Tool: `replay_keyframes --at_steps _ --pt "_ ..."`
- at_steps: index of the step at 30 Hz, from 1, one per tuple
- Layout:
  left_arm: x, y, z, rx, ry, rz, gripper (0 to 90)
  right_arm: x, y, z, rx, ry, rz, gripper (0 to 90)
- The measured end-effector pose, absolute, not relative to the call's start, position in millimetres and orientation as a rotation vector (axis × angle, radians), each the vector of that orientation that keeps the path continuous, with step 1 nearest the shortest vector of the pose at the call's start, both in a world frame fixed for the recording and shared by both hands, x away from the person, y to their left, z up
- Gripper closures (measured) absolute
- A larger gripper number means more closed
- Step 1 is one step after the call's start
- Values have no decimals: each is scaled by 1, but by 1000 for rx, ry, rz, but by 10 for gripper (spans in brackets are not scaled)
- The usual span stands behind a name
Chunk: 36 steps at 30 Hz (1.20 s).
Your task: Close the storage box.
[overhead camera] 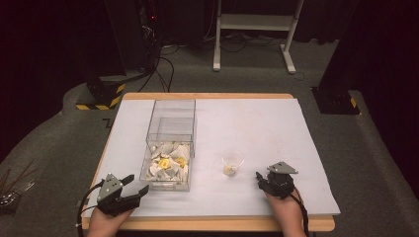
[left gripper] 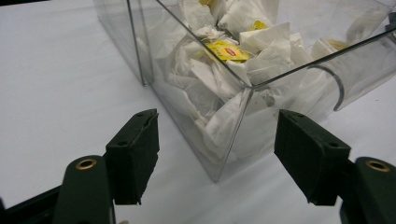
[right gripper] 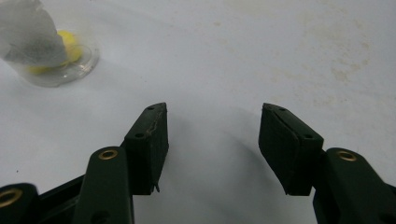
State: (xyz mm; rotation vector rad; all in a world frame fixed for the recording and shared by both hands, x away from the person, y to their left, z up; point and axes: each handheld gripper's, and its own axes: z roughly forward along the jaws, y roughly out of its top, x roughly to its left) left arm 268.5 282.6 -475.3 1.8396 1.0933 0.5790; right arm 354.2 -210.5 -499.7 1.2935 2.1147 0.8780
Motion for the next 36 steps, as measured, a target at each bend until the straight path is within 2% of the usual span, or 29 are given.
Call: replay_keyframes --at_steps 4,11,23,36 --pt "273 278 -477 1840 1075 551 313 353 -212 -500 1300 2103 871 418" --pt "275 269 -473 1849 1011 593 311 349 -218 -501 1325 2090 863 401" --pt "277 265 -472 1852 1024 600 348 347 -220 -502 1316 2104 861 388" --pt "282 263 -476 1852 1046 615 325 350 -224 -503 1376 2112 899 374"
